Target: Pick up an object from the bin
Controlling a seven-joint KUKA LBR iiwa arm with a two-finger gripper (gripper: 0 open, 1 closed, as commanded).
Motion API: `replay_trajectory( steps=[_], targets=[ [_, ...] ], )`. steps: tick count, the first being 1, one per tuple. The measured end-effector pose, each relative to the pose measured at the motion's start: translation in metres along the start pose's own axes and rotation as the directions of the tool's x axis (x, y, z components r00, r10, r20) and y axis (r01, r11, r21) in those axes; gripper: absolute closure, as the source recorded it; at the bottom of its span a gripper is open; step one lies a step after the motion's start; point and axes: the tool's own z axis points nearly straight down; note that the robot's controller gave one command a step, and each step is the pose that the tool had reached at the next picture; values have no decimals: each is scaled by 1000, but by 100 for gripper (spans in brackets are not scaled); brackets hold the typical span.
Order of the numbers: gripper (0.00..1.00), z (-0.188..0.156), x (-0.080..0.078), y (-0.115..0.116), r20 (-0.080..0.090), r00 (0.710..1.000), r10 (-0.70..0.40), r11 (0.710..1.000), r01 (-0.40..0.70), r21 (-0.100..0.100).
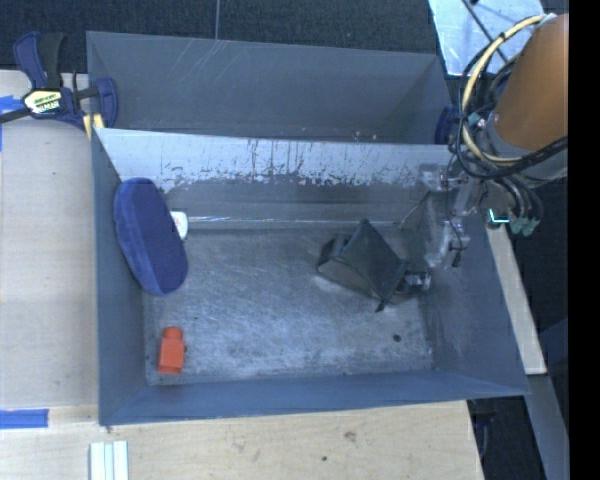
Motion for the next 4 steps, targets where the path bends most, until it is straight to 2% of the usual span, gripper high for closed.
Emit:
replay_trajectory(
  steps=[1,2,3,4],
  targets=[
    [0,157,-13,-16,-8,988,156,988,-156,-1],
    [0,168,16,-12,6,858,513,858,-513,3],
    [100,167,16,-12,10,860,510,860,-510,3],
    [100,55,22,-29,15,862,506,863,-506,-4]
  ],
)
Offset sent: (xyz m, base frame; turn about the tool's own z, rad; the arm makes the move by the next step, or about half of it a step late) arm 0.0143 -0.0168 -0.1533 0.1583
